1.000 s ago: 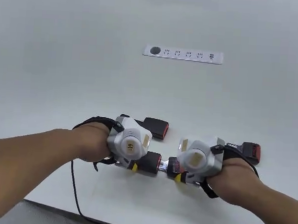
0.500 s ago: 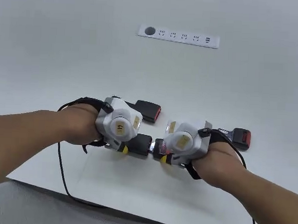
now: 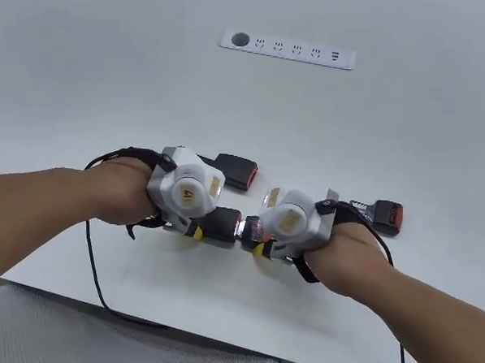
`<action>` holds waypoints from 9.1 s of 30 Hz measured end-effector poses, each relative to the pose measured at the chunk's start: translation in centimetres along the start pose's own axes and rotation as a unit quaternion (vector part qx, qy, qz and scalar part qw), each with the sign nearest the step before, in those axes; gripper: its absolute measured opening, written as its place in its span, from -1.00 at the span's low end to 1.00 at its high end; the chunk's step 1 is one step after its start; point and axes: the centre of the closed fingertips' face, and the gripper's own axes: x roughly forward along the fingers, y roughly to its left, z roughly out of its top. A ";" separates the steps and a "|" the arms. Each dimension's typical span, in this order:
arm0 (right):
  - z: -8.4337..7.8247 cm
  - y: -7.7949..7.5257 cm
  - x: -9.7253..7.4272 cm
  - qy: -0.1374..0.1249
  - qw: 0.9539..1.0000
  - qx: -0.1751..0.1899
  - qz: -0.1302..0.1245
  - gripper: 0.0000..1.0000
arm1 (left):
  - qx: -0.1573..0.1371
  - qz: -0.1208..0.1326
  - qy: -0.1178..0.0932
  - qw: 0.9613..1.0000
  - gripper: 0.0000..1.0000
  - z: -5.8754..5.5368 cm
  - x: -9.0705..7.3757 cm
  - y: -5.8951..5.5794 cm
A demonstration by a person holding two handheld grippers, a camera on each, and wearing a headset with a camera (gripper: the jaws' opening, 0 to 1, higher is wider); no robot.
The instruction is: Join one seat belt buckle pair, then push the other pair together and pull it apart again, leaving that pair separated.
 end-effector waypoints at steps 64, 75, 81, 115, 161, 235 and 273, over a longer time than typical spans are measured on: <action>-14.5 -9.3 -12.5 0.041 0.993 0.052 -0.099 -0.18 | 0.008 0.048 0.010 0.999 -0.12 1.0 -1.4 9.8; -15.9 -8.7 -10.7 0.055 0.996 0.049 -0.052 -0.19 | 0.020 0.031 0.018 0.999 -0.21 0.3 -0.2 10.3; -16.7 -8.7 -10.1 0.058 0.996 0.050 -0.039 -0.29 | 0.015 0.024 0.014 0.999 -0.35 0.1 0.1 10.4; -13.7 -8.8 -9.3 0.041 0.996 0.071 -0.026 -0.29 | -0.016 0.035 0.029 0.999 -0.38 0.6 -0.3 9.7; -0.4 -9.6 -0.1 -0.016 0.999 0.020 -0.026 -0.31 | -0.012 0.032 0.023 0.999 -0.38 0.6 -0.4 9.7; -2.3 -9.8 -1.4 -0.045 0.998 0.049 -0.023 -0.30 | 0.004 0.013 0.019 1.000 -0.39 0.9 -0.1 9.7; -14.4 -8.5 -9.0 0.040 0.996 0.042 -0.068 -0.23 | -0.032 0.038 0.029 0.998 -0.37 0.6 -0.3 9.6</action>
